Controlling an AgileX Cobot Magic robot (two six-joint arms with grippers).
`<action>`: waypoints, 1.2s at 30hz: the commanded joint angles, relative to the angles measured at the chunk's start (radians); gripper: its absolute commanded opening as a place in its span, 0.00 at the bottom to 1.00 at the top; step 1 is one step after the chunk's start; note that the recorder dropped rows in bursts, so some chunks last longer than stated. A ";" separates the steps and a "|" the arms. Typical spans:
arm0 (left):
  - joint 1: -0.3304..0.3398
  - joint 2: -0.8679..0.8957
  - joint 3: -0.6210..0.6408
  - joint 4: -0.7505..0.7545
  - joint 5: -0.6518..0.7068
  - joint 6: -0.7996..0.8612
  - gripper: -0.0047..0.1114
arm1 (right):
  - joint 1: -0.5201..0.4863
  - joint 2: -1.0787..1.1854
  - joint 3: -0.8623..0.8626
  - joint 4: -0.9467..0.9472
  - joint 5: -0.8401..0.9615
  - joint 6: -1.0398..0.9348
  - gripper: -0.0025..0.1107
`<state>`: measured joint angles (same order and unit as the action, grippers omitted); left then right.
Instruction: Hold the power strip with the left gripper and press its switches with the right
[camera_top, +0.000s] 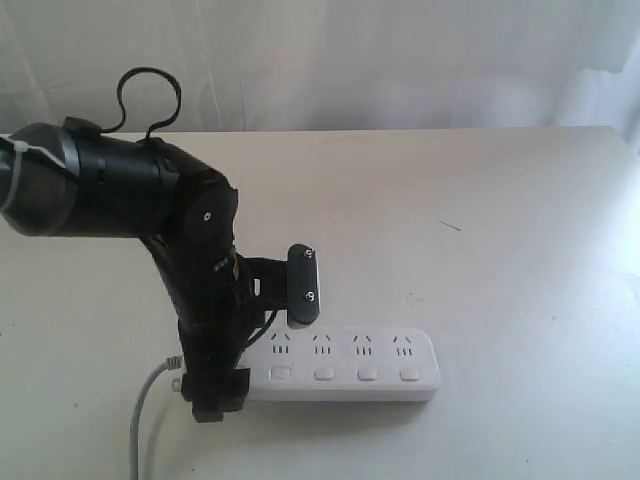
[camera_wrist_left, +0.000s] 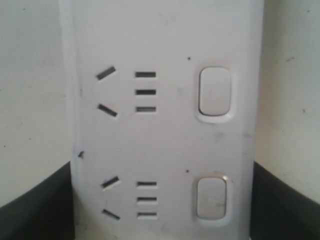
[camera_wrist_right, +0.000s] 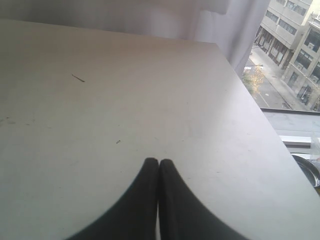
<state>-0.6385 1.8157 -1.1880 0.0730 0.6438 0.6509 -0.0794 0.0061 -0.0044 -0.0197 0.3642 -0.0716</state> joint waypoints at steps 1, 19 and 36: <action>-0.001 -0.018 0.075 -0.027 -0.110 0.009 0.04 | -0.001 -0.006 0.004 0.001 -0.011 0.000 0.02; -0.001 0.006 0.152 -0.073 -0.065 0.138 0.04 | -0.001 -0.006 0.004 0.001 -0.011 0.000 0.02; -0.001 0.021 0.152 -0.073 -0.158 0.069 0.80 | -0.001 -0.006 0.004 0.001 -0.011 0.000 0.02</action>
<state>-0.6385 1.8178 -1.0473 0.0000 0.5362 0.7712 -0.0794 0.0061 -0.0044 -0.0197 0.3642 -0.0716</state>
